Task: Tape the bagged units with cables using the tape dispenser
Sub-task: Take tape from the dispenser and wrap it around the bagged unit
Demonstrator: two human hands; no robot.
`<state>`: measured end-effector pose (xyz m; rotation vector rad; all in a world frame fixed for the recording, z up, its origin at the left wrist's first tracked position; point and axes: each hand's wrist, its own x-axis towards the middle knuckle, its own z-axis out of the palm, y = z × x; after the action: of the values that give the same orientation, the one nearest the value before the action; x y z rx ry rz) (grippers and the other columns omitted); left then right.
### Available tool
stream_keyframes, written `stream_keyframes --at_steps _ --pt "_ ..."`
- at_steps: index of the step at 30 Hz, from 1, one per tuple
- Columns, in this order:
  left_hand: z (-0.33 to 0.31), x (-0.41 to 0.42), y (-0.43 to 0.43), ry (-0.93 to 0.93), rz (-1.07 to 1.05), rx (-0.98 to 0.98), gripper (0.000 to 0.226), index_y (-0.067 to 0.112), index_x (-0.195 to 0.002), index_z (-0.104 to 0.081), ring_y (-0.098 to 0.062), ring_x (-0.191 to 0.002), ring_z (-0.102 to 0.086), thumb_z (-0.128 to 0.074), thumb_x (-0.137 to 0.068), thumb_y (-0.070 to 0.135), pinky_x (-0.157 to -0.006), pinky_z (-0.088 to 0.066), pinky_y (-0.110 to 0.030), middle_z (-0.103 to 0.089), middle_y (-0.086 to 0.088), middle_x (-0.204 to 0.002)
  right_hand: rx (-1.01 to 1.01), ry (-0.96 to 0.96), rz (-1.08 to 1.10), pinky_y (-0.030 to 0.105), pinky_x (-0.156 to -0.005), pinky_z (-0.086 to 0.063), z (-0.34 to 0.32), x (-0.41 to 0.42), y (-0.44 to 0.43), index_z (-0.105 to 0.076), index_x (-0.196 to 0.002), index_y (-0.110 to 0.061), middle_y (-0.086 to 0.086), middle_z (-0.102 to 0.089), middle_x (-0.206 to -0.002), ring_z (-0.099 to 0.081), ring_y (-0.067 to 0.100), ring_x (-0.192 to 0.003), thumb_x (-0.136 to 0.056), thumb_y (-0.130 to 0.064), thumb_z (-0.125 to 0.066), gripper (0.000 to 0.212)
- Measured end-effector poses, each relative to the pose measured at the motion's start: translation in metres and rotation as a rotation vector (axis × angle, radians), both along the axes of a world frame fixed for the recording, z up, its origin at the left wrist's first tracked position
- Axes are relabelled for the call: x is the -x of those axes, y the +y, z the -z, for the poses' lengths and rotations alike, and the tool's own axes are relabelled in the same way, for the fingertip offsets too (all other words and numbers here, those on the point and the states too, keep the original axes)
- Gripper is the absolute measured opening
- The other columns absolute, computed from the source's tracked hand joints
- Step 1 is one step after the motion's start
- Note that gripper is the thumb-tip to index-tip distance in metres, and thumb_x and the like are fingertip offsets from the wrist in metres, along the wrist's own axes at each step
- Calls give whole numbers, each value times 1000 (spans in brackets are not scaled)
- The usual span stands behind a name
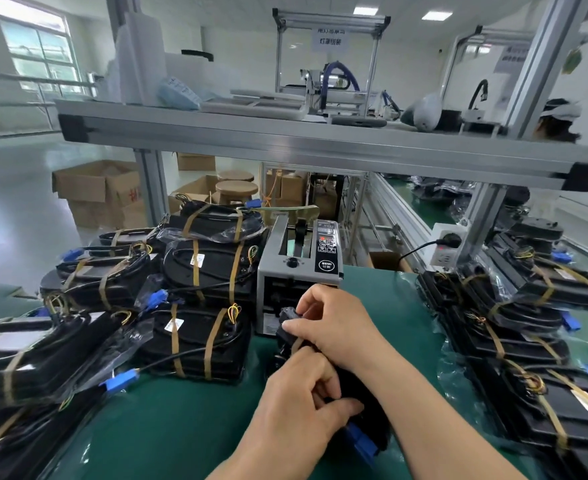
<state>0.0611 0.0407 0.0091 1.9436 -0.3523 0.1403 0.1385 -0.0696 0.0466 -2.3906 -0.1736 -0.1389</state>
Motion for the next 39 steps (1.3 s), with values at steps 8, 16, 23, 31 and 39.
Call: stream_keyframes --at_steps 8,16,23,31,39 --pt "-11 -42 40 -21 -240 98 16 31 -71 -65 -1 -54 -44 -75 -82 38 -52 -38 -15 -56 11 -59 187 -141 65 35 -78 -50 -3 1 -3 -63 -80 -25 -5 -70 -89 -63 18 -88 -94 -28 -58 15" --pt "5 -102 44 358 -461 362 13 19 -87 -75 -12 -55 -50 -65 -93 25 -59 -47 -27 -62 7 -60 186 -27 139 32 -67 -47 -5 -4 -6 -55 -77 -20 -2 -66 -85 -60 20 -81 -96 -23 -50 20" --pt "-2 -134 15 740 -417 708 15 13 -80 -69 -3 -41 -44 -66 -93 19 -34 -36 -16 -60 6 -57 128 38 257 32 -65 -44 -1 -3 -21 -51 -75 -22 -2 -62 -84 -59 21 -80 -96 -23 -49 20" --pt "-8 -144 0 809 -525 829 8 10 -90 -66 -5 -45 -50 -71 -89 17 -32 -33 -13 -58 3 -57 39 31 256 30 -60 -40 3 -1 -23 -54 -76 -23 -6 -61 -81 -56 14 -75 -96 -25 -49 20" --pt "-7 -121 -1 583 -463 938 23 16 -66 -55 -4 -35 -40 -67 -85 10 -37 -34 -19 -49 7 -44 -27 13 231 28 -57 -41 5 3 -26 -57 -79 -22 -7 -61 -79 -56 12 -72 -97 -28 -52 20"
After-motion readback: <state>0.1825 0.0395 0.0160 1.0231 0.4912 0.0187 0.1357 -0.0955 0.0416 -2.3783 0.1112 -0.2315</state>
